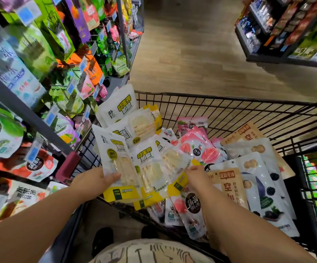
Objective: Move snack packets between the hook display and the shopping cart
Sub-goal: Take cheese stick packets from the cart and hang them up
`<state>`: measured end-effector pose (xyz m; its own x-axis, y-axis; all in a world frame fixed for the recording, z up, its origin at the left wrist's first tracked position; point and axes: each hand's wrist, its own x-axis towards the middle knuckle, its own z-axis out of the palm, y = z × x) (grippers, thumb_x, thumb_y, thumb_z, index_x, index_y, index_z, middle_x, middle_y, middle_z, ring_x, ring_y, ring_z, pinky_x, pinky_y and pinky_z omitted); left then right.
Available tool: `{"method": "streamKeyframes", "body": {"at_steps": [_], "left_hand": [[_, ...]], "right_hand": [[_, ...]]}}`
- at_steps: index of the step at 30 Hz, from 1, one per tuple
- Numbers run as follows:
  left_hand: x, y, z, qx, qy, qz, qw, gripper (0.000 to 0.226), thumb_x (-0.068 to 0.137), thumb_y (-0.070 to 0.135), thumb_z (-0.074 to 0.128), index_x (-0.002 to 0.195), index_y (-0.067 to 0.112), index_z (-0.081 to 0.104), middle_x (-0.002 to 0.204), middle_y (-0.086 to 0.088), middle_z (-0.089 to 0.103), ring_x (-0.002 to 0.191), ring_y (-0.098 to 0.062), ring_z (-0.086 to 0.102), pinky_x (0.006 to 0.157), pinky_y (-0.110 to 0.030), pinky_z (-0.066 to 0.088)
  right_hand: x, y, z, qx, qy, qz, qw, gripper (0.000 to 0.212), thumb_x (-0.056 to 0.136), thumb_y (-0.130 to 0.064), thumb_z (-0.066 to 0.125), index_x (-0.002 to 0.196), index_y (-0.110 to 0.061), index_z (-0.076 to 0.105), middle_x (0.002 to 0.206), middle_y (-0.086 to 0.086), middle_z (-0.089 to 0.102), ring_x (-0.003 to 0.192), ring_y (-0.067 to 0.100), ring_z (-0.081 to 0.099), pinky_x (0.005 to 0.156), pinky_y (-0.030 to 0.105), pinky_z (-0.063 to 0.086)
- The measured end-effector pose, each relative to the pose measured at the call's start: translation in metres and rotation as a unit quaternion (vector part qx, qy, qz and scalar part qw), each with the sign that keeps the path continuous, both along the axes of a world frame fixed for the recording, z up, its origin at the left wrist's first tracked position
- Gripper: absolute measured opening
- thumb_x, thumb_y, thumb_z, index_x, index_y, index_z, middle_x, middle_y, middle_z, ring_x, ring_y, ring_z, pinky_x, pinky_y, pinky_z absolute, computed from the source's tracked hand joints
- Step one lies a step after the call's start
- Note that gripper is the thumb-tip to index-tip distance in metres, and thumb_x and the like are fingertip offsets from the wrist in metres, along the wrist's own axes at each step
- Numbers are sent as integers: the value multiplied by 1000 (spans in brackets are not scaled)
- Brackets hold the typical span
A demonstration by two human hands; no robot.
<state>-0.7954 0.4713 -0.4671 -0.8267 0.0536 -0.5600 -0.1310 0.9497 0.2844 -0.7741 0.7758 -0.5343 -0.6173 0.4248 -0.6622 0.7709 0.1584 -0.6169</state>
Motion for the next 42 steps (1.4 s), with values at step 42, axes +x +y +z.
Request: {"method": "streamKeyframes", "body": {"at_steps": [42], "left_hand": [[130,-52,-2,-13,61,37,997,58,86,74,30,96,29,65,72,8,57,78,-12,60,69,-29,46]], "right_hand": [[80,-48,0,22,36,228,973,25,91,-8,58,113,-19,57,87,2,68,73,20,64,60,31,52]]}}
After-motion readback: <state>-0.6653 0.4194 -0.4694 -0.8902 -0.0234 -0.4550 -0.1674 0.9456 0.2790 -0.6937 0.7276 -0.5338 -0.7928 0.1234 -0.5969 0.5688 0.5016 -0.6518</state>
